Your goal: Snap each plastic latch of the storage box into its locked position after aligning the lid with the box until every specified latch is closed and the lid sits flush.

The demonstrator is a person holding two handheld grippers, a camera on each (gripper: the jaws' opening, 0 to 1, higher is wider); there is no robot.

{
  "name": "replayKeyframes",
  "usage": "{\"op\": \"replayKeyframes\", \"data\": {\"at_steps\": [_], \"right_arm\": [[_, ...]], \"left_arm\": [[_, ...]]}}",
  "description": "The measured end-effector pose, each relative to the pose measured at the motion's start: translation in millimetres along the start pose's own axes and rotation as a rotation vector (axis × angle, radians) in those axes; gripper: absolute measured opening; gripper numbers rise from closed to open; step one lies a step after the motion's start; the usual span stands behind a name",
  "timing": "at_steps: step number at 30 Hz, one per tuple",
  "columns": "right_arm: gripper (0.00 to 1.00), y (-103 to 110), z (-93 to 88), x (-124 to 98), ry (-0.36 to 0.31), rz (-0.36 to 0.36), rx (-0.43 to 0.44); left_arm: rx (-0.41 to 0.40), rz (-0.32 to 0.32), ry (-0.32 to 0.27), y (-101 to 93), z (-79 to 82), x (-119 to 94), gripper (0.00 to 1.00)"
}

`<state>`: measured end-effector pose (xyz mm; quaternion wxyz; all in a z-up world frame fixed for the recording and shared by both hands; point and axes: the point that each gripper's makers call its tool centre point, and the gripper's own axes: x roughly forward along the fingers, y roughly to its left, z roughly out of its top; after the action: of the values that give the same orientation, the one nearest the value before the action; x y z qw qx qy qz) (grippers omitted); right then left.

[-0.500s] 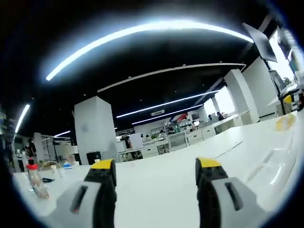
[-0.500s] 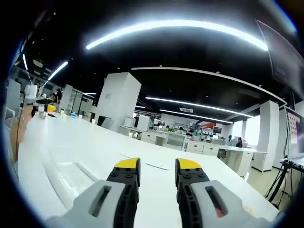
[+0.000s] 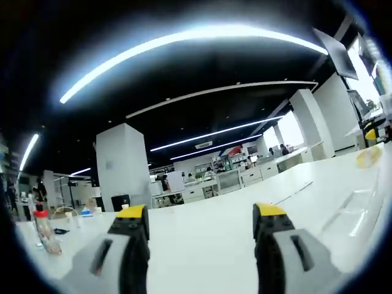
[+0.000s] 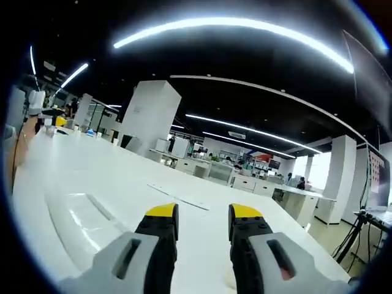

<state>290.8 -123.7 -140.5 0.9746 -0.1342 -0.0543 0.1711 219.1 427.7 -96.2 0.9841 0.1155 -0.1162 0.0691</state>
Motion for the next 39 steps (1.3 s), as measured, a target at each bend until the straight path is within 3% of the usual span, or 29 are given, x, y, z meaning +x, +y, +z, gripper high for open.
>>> {"op": "replayKeyframes", "data": {"at_steps": [6, 11, 18, 35, 39], "right_arm": [[0.31, -11.8, -0.2, -2.6, -0.012, -0.018, 0.045], [0.31, -25.3, -3.3, -4.7, 0.015, -0.094, -0.026], [0.31, -29.9, -6.3, -5.0, 0.021, -0.098, -0.007], [0.3, -40.0, -12.7, -5.3, 0.051, -0.136, -0.015], [0.3, -42.4, -11.9, -6.7, 0.051, -0.143, -0.013]], "left_arm": [[-0.006, 0.011, 0.014, 2.6, -5.6, 3.0, 0.69], [0.0, 0.01, 0.043, 2.1, -12.4, 5.2, 0.69], [-0.019, 0.014, 0.06, 4.0, -17.3, 5.5, 0.68], [-0.093, -0.074, 0.06, -15.2, -17.8, 6.8, 0.69], [-0.114, -0.104, 0.042, -23.2, -11.2, 8.7, 0.7]]}}
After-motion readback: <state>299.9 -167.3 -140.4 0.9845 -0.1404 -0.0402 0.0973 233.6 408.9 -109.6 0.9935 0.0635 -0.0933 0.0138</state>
